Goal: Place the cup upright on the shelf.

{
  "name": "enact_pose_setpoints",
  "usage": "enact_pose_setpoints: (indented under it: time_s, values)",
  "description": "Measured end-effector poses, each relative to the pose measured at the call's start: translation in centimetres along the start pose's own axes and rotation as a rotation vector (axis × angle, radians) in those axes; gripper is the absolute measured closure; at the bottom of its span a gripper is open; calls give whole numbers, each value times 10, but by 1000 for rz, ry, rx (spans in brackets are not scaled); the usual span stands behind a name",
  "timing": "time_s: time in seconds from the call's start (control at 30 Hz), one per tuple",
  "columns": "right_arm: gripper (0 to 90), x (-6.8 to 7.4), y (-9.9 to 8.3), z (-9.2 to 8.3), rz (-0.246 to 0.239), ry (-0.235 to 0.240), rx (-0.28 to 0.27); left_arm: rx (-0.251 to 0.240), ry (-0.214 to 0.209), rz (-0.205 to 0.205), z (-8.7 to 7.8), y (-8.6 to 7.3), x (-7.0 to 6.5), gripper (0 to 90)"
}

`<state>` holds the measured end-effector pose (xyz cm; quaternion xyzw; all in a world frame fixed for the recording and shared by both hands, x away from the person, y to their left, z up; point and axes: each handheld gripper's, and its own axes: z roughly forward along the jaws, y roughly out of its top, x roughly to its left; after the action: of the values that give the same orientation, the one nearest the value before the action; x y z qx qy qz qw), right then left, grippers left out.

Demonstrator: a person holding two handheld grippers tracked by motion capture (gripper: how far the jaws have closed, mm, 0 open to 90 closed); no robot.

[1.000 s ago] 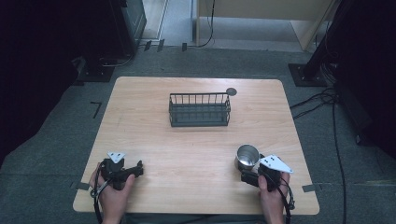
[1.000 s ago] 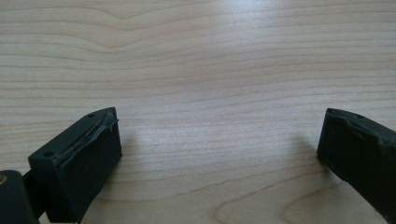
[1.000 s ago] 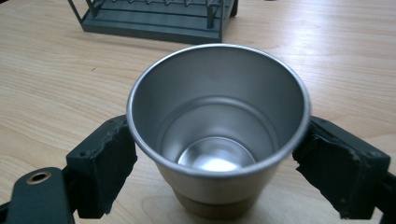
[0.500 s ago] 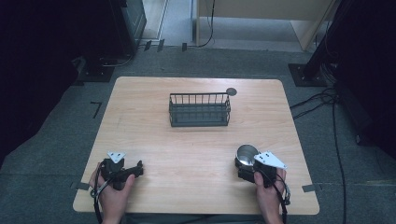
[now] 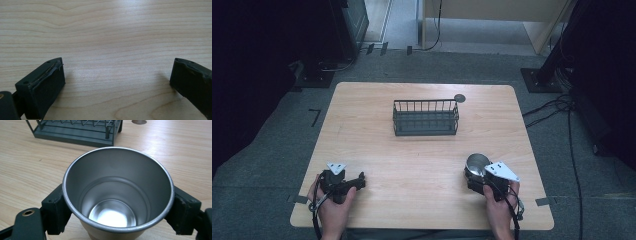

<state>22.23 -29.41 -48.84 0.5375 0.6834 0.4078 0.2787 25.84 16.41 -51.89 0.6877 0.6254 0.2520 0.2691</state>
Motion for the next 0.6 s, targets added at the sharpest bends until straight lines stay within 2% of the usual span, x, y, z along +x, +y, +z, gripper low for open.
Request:
enact_pose_setpoints:
  time_s: [0.3,0.6]
  values:
    - [183,1,9,0,8,18,-21,0,0,0,0,0,0,0]
    - [183,8,22,8,10,37,-38,0,0,0,0,0,0,1]
